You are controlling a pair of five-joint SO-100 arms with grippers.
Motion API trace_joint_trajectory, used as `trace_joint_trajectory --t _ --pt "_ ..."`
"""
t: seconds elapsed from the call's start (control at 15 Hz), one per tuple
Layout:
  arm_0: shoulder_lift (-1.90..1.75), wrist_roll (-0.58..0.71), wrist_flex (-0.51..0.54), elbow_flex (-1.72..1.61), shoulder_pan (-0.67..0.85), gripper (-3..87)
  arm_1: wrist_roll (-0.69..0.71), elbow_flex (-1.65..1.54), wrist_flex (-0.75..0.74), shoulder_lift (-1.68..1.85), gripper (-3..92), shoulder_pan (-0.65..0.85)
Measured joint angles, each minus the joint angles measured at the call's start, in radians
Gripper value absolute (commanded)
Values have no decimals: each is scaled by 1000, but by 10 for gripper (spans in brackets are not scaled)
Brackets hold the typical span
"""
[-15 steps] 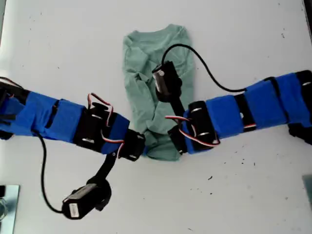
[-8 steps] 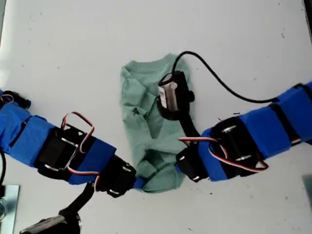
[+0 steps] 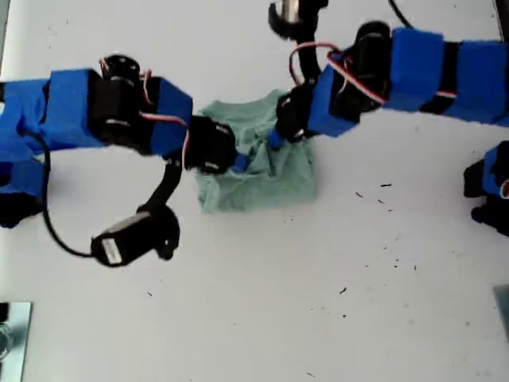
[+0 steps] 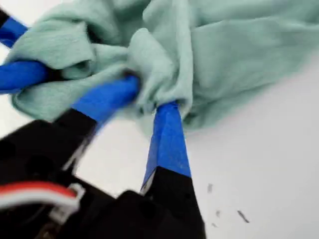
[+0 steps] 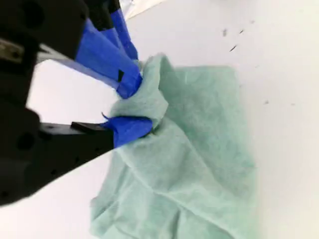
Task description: Fold t shirt
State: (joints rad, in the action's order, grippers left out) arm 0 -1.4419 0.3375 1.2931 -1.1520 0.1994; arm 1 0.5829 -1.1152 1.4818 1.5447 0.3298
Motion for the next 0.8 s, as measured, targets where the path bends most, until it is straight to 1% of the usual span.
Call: trace_joint_trajectory --t 0.07,0.27,0.4,0.53,0.6,0.67,0.8 --pt "-25 23 29 -2 51 316 17 0 23 9 445 64" --pt "-247 40 107 -124 244 319 37 -80 58 196 366 287" --pt "-495 44 101 -342 337 311 49 -247 98 434 344 411" --pt "-821 11 44 -658 353 300 72 -505 112 733 274 500" --pt "-988 -18 8 -836 341 287 74 -652 114 894 254 489" --pt "-1157 -54 -38 -1017 288 277 51 -810 112 1054 236 451" --pt "-1448 -166 -186 -1358 86 260 -87 -1143 46 1358 208 255"
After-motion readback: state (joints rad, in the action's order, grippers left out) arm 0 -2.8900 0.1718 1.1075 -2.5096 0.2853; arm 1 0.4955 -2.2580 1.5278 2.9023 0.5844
